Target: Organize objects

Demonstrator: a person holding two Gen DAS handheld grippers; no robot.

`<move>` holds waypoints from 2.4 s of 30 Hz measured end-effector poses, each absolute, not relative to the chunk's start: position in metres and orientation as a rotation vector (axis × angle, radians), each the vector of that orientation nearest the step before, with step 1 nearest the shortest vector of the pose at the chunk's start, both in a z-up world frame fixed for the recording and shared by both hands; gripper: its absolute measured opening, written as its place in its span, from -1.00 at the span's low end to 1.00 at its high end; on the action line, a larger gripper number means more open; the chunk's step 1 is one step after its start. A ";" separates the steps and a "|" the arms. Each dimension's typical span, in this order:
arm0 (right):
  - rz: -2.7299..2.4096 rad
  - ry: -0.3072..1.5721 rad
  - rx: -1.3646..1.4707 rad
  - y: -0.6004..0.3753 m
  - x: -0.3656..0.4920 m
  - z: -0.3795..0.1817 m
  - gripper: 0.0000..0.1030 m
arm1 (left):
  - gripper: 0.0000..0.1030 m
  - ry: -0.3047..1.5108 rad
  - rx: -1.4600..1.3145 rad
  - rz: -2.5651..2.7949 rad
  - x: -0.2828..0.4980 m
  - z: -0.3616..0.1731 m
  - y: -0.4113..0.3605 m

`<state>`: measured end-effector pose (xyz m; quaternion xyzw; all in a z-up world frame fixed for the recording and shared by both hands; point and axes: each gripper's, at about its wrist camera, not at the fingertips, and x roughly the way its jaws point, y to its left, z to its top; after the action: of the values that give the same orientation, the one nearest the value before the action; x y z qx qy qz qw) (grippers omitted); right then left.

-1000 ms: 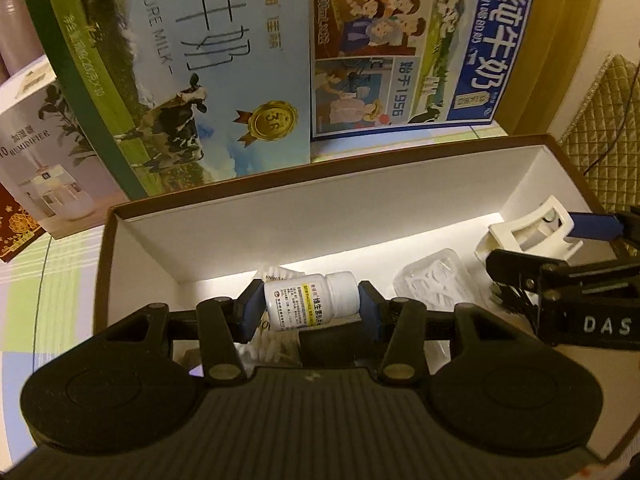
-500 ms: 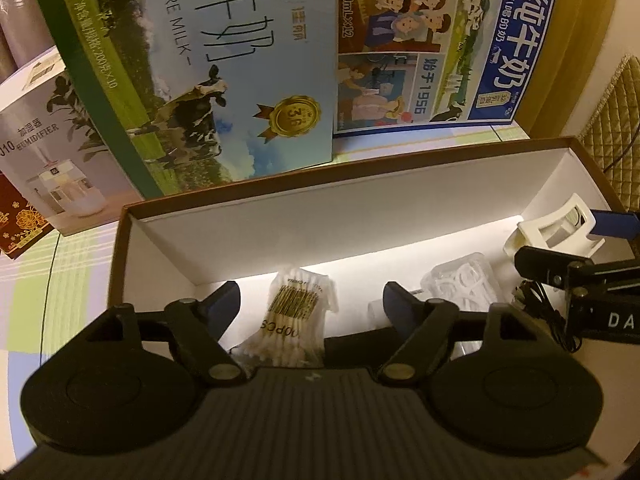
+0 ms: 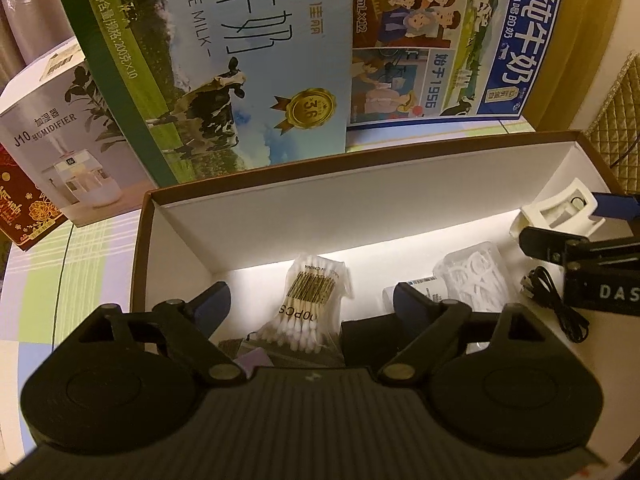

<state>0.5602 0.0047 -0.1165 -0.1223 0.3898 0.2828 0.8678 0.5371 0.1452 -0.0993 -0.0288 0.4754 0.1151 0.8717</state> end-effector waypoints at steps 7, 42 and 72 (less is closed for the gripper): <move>0.586 0.788 -0.265 0.003 0.553 -0.113 0.69 | 0.77 0.986 -0.059 0.249 0.527 -0.093 0.142; 0.663 0.751 -0.091 -0.090 0.426 -0.030 0.96 | 0.95 0.801 -0.064 0.262 0.395 0.005 0.081; 0.764 0.797 -0.084 -0.162 0.292 -0.005 0.96 | 0.98 0.759 -0.144 0.356 0.215 0.038 0.008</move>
<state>0.2919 -0.1621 -0.0046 -0.0400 0.3782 0.3628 0.8507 0.2147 0.0084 0.0380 -0.0700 0.3681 0.1725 0.9110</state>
